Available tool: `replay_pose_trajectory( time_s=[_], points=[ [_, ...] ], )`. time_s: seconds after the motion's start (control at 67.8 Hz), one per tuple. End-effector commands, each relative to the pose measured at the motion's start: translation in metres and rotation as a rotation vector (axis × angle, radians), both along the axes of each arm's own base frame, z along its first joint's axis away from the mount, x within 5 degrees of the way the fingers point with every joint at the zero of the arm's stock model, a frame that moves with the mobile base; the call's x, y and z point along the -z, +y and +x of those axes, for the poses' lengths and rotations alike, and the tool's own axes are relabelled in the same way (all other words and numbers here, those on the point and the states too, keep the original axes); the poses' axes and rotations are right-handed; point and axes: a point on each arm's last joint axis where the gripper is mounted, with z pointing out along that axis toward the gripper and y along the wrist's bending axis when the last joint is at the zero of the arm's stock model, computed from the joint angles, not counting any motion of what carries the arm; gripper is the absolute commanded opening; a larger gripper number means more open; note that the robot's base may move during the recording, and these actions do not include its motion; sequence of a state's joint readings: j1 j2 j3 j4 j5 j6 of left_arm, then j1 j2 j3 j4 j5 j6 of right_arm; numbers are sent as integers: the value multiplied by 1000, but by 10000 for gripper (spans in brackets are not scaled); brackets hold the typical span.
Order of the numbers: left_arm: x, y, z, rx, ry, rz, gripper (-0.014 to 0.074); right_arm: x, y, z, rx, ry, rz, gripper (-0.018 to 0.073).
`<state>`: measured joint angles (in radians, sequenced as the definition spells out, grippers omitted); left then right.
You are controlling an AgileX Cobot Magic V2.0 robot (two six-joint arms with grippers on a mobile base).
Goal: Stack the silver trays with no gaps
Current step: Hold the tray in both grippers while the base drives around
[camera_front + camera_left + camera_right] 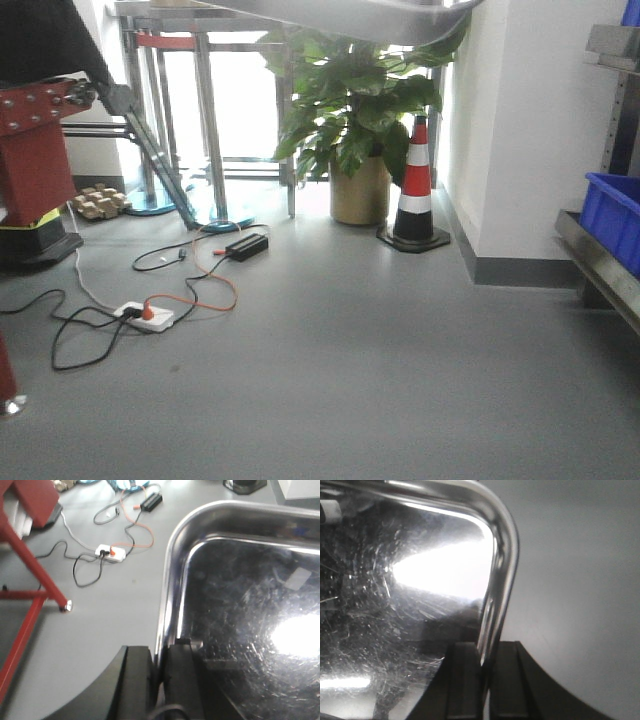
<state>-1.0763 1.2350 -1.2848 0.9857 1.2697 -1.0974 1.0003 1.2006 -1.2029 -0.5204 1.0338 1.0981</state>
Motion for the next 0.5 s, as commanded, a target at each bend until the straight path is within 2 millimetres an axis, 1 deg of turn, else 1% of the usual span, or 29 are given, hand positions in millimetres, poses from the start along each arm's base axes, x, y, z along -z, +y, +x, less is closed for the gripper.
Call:
replay_pose_trajectory(
  time_s=[0.0,0.207,0.487],
  points=[
    [-3,-10,2,75,-46,-41,-16,-22,22,0,-169,-162,232,-15],
    [-3,-10,2,75,-46,-41,-16,-26,26,0,-198,-193,274,-15],
    [-4,-10,3,77,-51,-40,-16,-26,26,0,-198,-193,275,-15]
  ],
)
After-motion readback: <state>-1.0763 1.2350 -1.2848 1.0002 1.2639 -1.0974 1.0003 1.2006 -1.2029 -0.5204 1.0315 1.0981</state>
